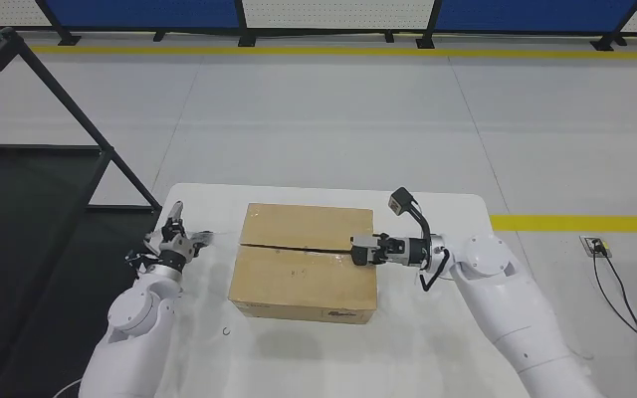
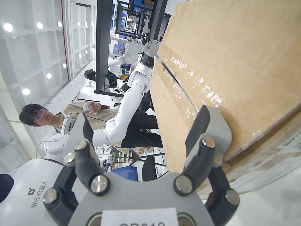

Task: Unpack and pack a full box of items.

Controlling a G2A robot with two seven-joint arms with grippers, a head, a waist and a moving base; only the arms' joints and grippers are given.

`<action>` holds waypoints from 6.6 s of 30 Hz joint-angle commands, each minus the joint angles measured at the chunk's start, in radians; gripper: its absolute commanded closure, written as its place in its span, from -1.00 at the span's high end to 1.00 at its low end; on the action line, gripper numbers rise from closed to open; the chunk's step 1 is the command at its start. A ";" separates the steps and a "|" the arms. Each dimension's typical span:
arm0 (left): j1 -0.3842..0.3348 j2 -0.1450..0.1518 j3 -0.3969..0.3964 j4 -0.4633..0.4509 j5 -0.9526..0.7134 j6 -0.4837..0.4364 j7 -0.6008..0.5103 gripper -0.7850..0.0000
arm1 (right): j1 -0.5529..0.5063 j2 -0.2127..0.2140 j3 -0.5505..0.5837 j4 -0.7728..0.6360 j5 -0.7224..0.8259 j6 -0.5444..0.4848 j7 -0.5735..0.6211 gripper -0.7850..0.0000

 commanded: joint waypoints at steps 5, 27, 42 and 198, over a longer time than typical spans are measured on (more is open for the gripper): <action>0.006 -0.002 -0.027 -0.033 -0.047 -0.049 -0.002 1.00 | -0.003 0.003 0.005 0.002 0.003 -0.003 0.001 1.00; 0.004 -0.012 -0.043 -0.063 -0.104 -0.112 -0.022 1.00 | 0.016 0.002 -0.005 0.019 0.012 -0.006 0.004 1.00; -0.079 -0.015 -0.046 0.015 -0.122 -0.104 -0.041 1.00 | 0.026 0.002 -0.010 0.030 0.014 -0.004 0.005 1.00; -0.011 -0.099 0.382 -0.504 0.480 -0.110 -0.013 1.00 | -0.080 0.068 0.124 -0.017 0.063 -0.030 -0.062 1.00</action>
